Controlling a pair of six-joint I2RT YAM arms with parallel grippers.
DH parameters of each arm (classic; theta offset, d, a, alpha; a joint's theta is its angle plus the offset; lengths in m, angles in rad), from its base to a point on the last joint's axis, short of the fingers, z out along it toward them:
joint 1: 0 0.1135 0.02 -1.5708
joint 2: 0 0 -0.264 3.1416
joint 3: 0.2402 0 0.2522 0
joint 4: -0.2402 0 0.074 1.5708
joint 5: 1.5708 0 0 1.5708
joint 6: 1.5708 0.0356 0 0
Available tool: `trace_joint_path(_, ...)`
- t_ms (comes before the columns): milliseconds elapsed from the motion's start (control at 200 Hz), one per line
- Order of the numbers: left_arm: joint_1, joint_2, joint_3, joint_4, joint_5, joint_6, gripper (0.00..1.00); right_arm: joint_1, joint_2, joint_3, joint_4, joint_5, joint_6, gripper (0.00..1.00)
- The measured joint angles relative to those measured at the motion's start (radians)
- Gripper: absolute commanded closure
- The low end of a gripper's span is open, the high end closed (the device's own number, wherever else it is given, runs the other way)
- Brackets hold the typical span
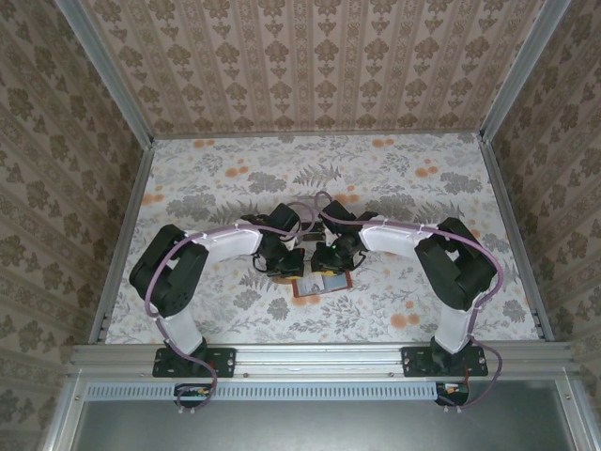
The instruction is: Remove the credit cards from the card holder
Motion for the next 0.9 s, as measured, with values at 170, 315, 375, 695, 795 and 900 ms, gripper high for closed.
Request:
trace_joint_path(170, 0.0, 0.003, 0.005, -0.007, -0.001, 0.014, 0.94, 0.0, 0.0, -0.001, 0.0, 0.0, 0.0, 0.69)
trace_joint_path(315, 0.0, 0.003, 0.006, -0.011, -0.004, 0.02, 0.95, 0.0, 0.0, -0.002, -0.002, 0.008, -0.004, 0.68)
trace_joint_path(375, 0.0, 0.004, 0.006, -0.011, -0.004, 0.023, 0.95, -0.001, 0.0, -0.002, -0.002, 0.008, -0.005, 0.68)
trace_joint_path(695, 0.0, 0.007, 0.01, -0.02, -0.004, 0.026, 0.95, -0.007, 0.006, -0.031, 0.041, -0.036, 0.001, 0.69)
trace_joint_path(795, 0.0, 0.008, 0.012, -0.023, -0.004, 0.026, 0.95, -0.016, 0.006, -0.045, 0.064, -0.06, 0.008, 0.7)
trace_joint_path(900, 0.0, 0.011, 0.015, -0.026, -0.004, 0.026, 0.95, -0.027, -0.001, -0.068, 0.1, -0.091, 0.024, 0.71)
